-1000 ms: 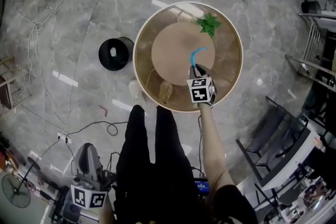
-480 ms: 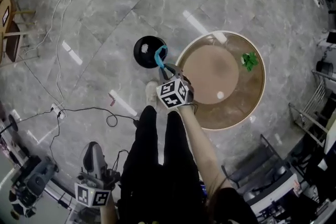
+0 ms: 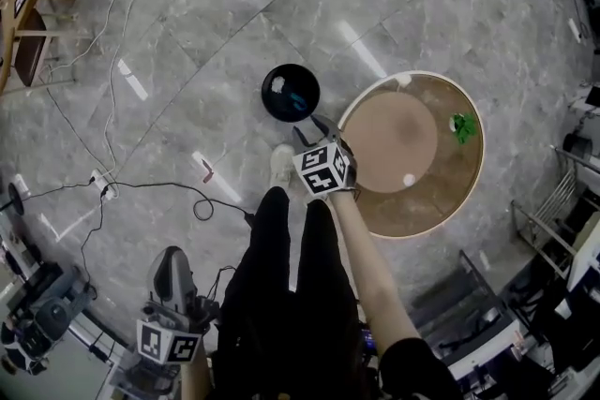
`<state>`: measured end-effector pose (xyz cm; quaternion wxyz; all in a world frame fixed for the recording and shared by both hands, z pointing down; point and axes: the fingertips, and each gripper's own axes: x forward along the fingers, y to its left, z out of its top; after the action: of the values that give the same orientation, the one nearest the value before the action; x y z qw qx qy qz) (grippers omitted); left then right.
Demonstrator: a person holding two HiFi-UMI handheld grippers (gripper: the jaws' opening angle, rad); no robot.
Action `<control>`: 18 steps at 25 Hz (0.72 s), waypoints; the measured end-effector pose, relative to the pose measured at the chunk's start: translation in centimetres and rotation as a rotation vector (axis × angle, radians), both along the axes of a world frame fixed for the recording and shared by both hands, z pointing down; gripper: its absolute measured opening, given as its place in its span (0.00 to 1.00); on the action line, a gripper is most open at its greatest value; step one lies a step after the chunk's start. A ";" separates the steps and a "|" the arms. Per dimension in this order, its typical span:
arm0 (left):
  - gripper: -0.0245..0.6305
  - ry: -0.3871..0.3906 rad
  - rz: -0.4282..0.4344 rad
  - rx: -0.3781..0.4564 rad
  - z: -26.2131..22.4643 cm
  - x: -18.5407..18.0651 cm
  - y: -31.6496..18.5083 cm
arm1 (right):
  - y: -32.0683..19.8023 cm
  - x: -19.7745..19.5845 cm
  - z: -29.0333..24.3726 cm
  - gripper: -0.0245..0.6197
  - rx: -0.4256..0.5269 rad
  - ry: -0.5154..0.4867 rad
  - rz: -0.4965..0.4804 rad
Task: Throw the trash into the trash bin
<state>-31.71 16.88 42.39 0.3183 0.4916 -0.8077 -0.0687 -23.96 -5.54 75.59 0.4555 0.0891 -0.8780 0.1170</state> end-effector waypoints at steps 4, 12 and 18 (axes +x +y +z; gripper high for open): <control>0.06 0.007 0.090 0.056 -0.2 -1.4 -1.8 | -0.2 2.0 -3.2 0.32 0.017 -0.028 0.103; 0.06 0.022 0.451 0.210 -2.1 1.4 -10.9 | -0.4 10.1 -17.2 0.19 0.088 -0.238 0.430; 0.06 0.039 0.711 0.300 -4.4 6.9 -15.2 | 1.3 17.8 -26.8 0.04 0.192 -0.395 0.761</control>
<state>-24.82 1.64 37.99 0.2621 0.7806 -0.5616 -0.0805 -6.11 -4.26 48.83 0.1928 0.4242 -0.8598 0.2092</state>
